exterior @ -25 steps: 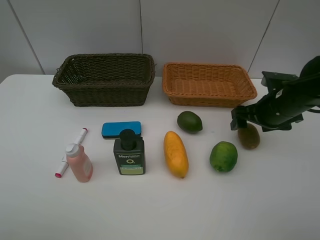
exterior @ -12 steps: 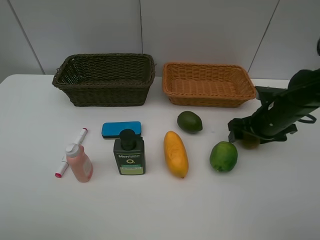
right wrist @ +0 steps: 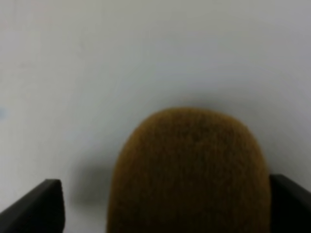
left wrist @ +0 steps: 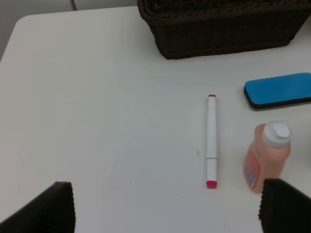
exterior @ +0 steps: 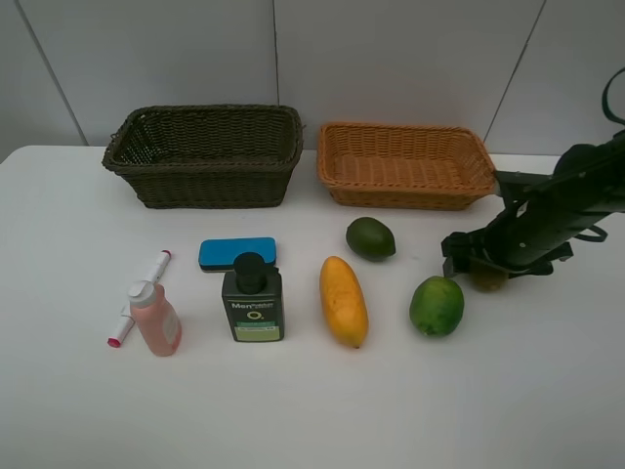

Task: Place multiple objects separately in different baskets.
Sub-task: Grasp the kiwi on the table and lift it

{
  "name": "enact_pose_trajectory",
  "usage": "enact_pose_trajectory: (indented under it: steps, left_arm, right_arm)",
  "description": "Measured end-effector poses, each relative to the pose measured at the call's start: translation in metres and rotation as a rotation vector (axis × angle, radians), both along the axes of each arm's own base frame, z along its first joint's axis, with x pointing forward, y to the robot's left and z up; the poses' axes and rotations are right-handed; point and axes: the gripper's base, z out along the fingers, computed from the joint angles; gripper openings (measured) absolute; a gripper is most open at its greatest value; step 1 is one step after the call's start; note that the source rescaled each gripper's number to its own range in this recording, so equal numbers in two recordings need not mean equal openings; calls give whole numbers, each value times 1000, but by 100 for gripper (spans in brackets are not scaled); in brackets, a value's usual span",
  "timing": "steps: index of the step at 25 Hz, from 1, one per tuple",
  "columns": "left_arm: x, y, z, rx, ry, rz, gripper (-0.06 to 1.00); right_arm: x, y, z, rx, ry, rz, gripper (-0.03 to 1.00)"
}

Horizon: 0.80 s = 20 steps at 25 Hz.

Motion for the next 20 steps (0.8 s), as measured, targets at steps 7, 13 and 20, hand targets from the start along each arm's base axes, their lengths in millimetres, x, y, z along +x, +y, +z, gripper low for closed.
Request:
enact_pose_trajectory:
  steps: [7,13,20]
  left_arm:
    - [0,0,0,0,0,0,100]
    - [0,0,0,0,0,0,100]
    - [0,0,0,0,0,0,100]
  right_arm:
    - [1,-2,-1,-5,1,1,28]
    - [1,-2,-1,-5,1,1,0]
    - [1,-2,-1,-4,3,1,0]
